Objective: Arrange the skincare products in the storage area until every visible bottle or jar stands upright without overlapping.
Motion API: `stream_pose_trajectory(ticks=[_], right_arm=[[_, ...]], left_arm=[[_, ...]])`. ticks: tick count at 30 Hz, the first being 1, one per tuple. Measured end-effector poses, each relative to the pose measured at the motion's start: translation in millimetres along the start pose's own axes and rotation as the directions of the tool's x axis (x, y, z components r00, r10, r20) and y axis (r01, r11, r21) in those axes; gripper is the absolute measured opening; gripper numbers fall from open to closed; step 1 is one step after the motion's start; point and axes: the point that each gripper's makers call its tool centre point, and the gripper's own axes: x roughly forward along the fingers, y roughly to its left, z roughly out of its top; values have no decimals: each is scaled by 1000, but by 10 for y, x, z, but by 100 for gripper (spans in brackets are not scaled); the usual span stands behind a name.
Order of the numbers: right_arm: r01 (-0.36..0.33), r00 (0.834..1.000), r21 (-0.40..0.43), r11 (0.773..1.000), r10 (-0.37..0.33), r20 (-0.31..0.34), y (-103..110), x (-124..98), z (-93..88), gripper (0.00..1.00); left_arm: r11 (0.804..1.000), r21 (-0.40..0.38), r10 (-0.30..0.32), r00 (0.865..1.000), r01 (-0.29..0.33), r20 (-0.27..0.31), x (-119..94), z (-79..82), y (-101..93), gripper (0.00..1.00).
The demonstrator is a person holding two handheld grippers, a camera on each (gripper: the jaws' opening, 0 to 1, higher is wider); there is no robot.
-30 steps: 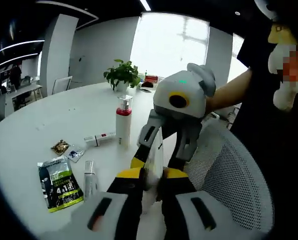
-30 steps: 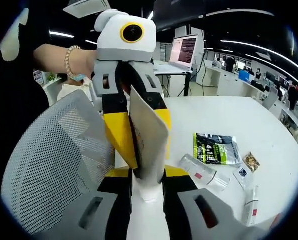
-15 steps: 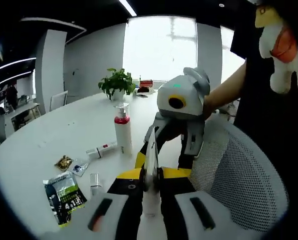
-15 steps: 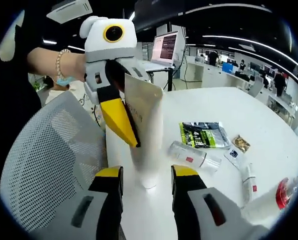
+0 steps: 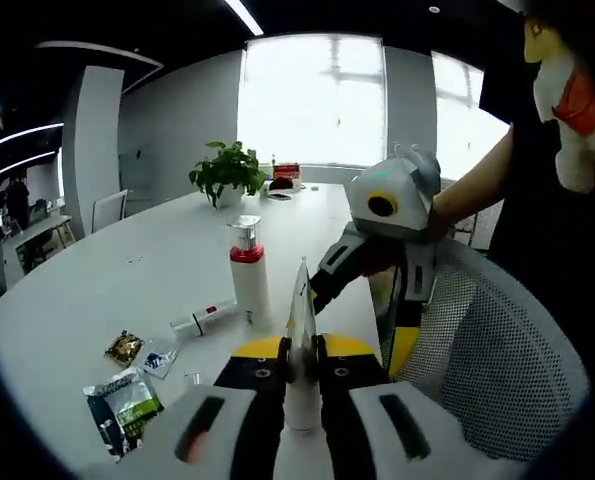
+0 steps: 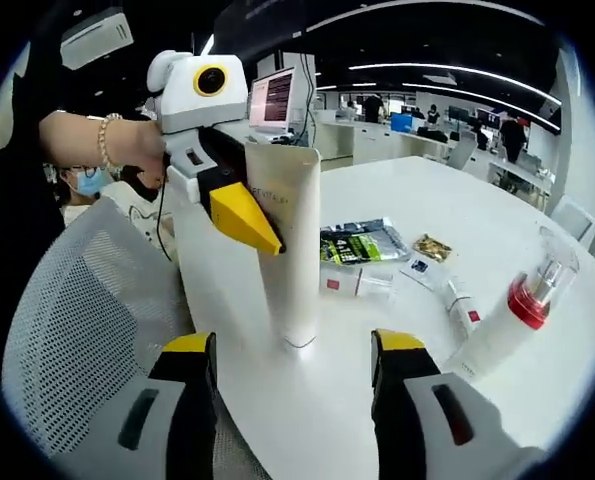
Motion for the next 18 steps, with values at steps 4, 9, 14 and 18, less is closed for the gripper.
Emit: stream_pose_trajectory(ticks=[4, 9, 14, 18], right_arm=[[45, 999, 41, 998, -45, 6, -77, -77, -54, 70], [92, 995, 74, 993, -93, 19, -160, -170, -88, 75], [126, 991, 92, 988, -129, 26, -232, -253, -99, 78], [150, 988, 100, 984, -154, 28, -289, -334, -78, 78]], left_arm=[[1000, 4, -15, 1000, 15, 4, 93, 41, 51, 6], [1000, 14, -22, 1000, 22, 8, 196, 88, 107, 6], [999, 27, -29, 1000, 29, 12, 306, 145, 156, 6], [999, 35, -30, 999, 29, 19, 400, 193, 205, 6]])
